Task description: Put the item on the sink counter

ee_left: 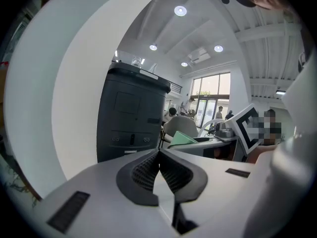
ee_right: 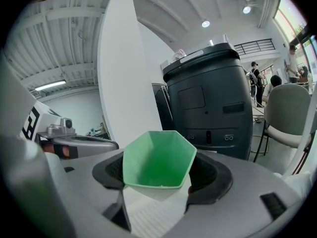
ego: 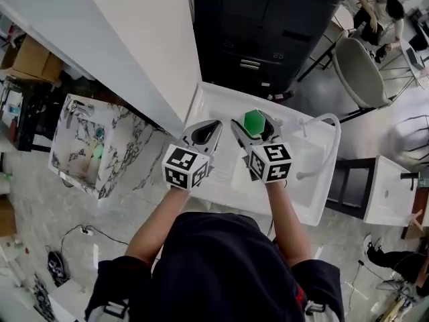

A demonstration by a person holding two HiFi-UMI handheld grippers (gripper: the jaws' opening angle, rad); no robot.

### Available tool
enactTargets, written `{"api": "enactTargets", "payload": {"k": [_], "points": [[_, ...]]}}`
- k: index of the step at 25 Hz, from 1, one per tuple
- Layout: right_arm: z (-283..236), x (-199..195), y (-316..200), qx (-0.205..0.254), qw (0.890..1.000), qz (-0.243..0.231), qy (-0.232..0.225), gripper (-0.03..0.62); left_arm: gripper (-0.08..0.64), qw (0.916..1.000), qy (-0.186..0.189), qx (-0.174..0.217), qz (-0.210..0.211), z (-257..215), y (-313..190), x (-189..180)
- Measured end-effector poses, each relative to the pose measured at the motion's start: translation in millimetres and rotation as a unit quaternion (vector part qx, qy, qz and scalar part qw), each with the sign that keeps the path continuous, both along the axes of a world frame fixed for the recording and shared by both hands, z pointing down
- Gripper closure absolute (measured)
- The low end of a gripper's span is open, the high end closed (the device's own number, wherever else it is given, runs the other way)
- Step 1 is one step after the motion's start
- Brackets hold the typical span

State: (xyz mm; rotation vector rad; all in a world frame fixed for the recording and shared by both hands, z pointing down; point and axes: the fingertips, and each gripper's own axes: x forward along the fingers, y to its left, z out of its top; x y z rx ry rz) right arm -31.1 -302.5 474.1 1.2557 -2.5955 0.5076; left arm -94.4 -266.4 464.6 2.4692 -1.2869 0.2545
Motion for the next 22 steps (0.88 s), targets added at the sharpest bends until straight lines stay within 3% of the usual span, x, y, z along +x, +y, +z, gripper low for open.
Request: {"api": "enactTargets", "payload": {"k": [22], "points": [[80,8,-62,-0.03,0.993,0.086,0.072,0.247,0.548,0.9924,-0.019,-0.074,0.096,64,-31,5]]}}
